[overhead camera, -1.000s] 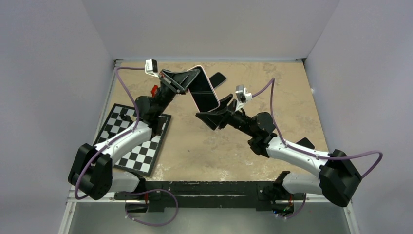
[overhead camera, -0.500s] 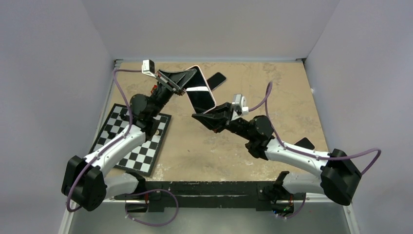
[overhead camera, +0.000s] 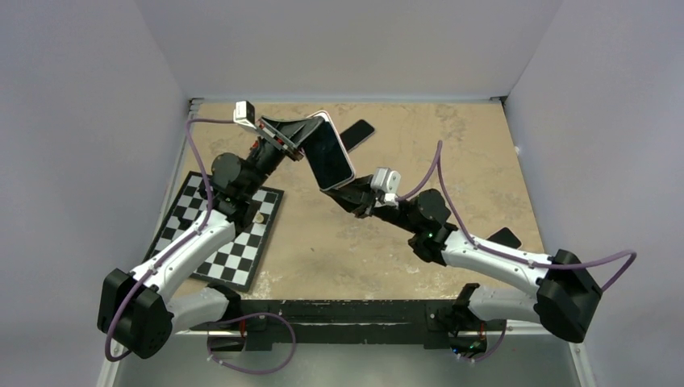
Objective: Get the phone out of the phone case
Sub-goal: Remove the phone case from the phone.
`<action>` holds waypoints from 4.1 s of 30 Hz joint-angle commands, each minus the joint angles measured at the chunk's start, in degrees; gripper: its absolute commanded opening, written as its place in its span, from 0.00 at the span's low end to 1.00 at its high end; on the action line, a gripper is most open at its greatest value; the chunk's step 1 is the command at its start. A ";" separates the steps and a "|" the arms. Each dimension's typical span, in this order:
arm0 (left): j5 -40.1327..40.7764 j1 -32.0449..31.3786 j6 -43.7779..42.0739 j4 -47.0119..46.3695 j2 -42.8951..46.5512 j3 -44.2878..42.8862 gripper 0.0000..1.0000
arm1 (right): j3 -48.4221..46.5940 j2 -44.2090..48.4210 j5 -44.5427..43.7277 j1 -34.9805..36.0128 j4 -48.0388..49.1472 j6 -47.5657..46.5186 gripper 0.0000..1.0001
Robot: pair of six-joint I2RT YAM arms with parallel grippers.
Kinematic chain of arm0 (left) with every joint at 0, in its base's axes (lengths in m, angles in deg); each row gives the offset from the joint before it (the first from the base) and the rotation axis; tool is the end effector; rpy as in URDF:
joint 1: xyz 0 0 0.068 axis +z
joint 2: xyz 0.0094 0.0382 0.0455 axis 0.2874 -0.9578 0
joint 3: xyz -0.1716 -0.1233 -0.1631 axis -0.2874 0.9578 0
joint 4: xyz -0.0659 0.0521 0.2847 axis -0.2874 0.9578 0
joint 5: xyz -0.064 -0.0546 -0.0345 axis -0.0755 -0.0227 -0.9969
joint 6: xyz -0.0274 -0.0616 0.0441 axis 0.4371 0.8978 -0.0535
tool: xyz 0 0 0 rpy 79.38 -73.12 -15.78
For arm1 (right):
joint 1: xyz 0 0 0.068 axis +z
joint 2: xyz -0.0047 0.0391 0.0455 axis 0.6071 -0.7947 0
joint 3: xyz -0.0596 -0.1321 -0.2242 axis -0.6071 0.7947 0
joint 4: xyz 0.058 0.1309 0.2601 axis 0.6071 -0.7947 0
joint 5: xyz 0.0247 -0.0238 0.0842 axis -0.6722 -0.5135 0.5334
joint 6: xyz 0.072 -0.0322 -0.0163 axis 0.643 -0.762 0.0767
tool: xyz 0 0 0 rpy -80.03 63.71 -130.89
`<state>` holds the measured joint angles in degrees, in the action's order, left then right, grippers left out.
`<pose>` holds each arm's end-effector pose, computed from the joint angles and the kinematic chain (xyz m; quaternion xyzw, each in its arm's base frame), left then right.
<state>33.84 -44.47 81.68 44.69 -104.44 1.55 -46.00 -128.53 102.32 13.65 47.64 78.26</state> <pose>0.2823 -0.1668 0.3749 -0.2141 0.5001 -0.7645 0.3458 0.1897 0.2679 0.3168 -0.3700 0.4217 0.3973 0.7263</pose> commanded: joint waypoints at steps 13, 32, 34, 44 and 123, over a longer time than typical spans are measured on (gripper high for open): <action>-8.74 1.39 -14.53 -4.35 0.62 -0.16 0.00 | -1.38 16.99 -0.46 -6.08 -40.68 25.15 0.85; -12.61 1.85 -25.23 7.37 3.01 -1.03 0.00 | -6.98 13.93 26.60 -16.01 -32.52 46.91 0.56; -13.02 1.84 -24.85 7.40 3.13 -0.75 0.00 | -6.71 13.14 27.12 -15.99 -30.86 48.04 0.52; -14.62 1.84 -21.78 2.57 0.24 -0.73 0.00 | -3.96 10.00 25.92 -15.97 -23.47 53.79 0.47; -58.62 2.41 -30.27 -17.46 3.52 6.72 0.45 | -8.15 -2.04 48.29 -23.77 8.24 79.80 0.00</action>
<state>-23.34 -41.26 62.36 17.48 -105.45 9.33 -52.29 -132.13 154.58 -9.74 53.62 158.80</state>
